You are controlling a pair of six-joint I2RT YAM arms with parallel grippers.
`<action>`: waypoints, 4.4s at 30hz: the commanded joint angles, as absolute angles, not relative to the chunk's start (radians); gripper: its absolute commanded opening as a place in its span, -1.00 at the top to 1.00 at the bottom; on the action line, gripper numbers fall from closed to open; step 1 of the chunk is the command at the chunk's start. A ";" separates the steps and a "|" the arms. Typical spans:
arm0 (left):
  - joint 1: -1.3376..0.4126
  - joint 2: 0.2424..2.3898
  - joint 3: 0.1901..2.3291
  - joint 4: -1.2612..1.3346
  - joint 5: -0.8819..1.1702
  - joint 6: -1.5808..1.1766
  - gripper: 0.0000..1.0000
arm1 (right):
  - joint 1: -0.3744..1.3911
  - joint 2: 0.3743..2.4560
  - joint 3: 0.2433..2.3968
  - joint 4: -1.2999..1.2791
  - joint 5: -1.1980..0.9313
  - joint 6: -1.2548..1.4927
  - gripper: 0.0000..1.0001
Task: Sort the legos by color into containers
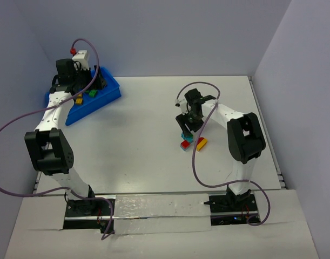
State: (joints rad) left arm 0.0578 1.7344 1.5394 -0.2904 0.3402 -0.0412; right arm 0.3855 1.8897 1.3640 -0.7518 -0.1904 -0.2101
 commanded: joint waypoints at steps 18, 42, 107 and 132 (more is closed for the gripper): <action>0.035 1.716 1.557 -0.317 0.428 -0.130 -0.99 | 0.394 2.052 1.486 -0.739 -0.237 -0.148 -0.09; 0.020 1.650 1.396 -0.115 0.734 -0.213 -0.98 | 0.293 2.056 1.791 -0.713 -0.664 0.015 1.00; -0.270 1.776 1.411 0.536 0.957 -0.942 -0.57 | 0.393 1.869 1.732 0.094 -0.808 0.786 1.00; -0.230 1.792 1.349 0.848 1.075 -1.130 1.00 | 0.337 1.898 1.725 0.257 -0.956 0.876 -0.98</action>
State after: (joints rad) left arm -0.2455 1.7995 1.3683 0.6112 0.9909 -1.0273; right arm 0.3671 1.9137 1.7134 0.1296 -0.8744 0.8404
